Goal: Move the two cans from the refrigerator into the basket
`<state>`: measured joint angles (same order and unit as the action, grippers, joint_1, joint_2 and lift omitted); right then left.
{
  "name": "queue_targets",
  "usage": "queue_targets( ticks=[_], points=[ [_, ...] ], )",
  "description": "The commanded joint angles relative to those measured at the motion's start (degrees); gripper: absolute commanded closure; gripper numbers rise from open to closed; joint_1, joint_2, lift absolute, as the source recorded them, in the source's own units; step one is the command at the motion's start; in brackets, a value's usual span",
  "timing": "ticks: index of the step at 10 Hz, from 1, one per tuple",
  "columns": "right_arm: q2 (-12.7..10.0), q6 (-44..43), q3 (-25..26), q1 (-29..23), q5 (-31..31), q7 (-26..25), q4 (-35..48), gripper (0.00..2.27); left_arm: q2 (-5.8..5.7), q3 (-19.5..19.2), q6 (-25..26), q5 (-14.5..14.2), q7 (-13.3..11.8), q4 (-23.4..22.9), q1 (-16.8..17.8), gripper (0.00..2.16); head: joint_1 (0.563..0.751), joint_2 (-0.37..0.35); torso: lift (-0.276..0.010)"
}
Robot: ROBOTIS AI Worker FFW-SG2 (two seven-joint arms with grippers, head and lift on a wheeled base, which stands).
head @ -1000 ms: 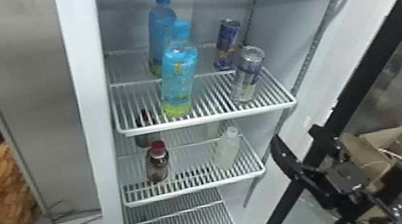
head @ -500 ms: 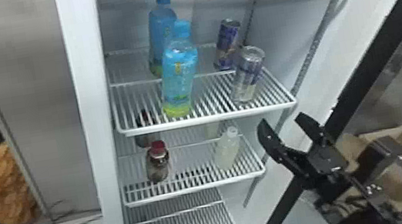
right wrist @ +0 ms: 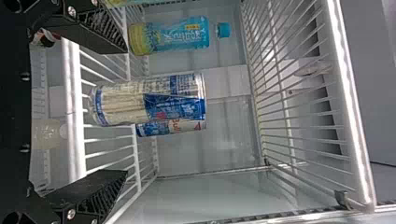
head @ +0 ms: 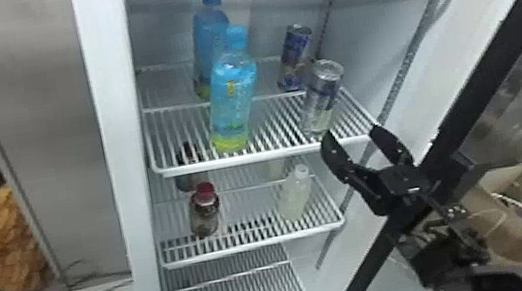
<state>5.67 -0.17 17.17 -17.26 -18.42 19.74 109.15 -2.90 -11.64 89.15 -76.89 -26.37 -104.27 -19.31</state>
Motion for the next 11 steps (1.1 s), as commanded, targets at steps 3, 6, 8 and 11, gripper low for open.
queue_targets(
  ticks=[3,6,8,11],
  points=[
    [0.3,0.0,-1.7,5.9,0.0,-0.2,-5.7,0.12,0.00,0.1,0.0,0.0,0.0,0.0,0.0,1.20,0.695,-0.350,-0.035],
    [1.0,0.2,-3.3,11.1,0.3,-0.6,-9.2,0.12,0.00,0.1,-0.1,0.0,0.1,0.0,0.2,1.20,0.695,-0.350,-0.035],
    [1.5,0.6,-4.9,13.6,0.5,-1.7,-10.9,0.13,0.00,0.1,-0.1,0.0,0.1,0.0,0.2,1.20,0.695,-0.350,-0.035],
    [1.7,1.2,-6.0,17.0,1.9,-2.9,-13.9,0.12,-0.09,0.1,-0.1,0.0,0.1,0.0,0.2,1.20,0.695,-0.350,-0.035]
  ],
)
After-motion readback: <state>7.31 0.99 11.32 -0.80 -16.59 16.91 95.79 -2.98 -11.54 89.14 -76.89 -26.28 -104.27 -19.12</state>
